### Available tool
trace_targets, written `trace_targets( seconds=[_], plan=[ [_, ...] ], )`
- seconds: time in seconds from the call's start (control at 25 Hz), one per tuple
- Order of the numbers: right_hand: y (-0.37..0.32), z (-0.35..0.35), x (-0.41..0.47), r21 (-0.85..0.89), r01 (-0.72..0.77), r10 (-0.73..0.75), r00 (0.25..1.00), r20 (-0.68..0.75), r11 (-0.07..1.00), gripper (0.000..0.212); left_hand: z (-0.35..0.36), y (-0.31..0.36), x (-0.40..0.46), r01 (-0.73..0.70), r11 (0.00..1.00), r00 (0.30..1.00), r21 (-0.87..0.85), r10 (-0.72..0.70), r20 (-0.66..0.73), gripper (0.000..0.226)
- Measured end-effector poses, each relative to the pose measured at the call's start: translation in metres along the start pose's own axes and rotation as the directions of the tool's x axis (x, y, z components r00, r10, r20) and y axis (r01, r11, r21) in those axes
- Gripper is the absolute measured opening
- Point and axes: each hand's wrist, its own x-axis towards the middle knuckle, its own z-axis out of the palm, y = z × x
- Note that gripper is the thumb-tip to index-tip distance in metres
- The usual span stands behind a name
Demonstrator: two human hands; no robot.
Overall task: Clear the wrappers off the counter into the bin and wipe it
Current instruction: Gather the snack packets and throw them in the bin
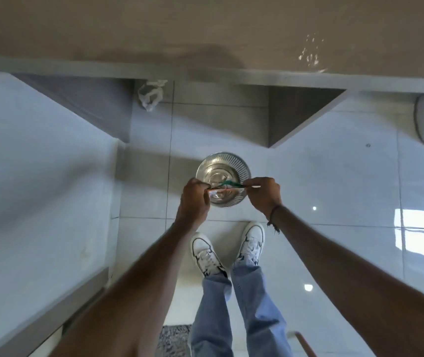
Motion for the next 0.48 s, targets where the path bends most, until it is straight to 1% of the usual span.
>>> trace_targets(
  seconds=[0.16,0.28,0.48],
  plan=[
    [0.0,-0.003,-0.007,0.022,-0.004,0.004,0.999,0.036,1.0,0.035,-0.002,-0.002,-0.01,0.029,0.999,0.998,0.017,-0.03,0.054,0.037],
    [-0.024,-0.028,-0.033,-0.018,0.047,-0.047,0.999,0.026,0.999,0.03,-0.032,0.016,-0.031,0.04,0.997,0.997,0.059,-0.043,0.059,0.032],
    [-0.082,-0.097,-0.107,-0.055,0.163,-0.162,0.986,0.024,0.985,0.018,-0.117,0.081,-0.087,-0.111,0.977,0.994,0.181,0.105,0.043,0.028]
  ],
)
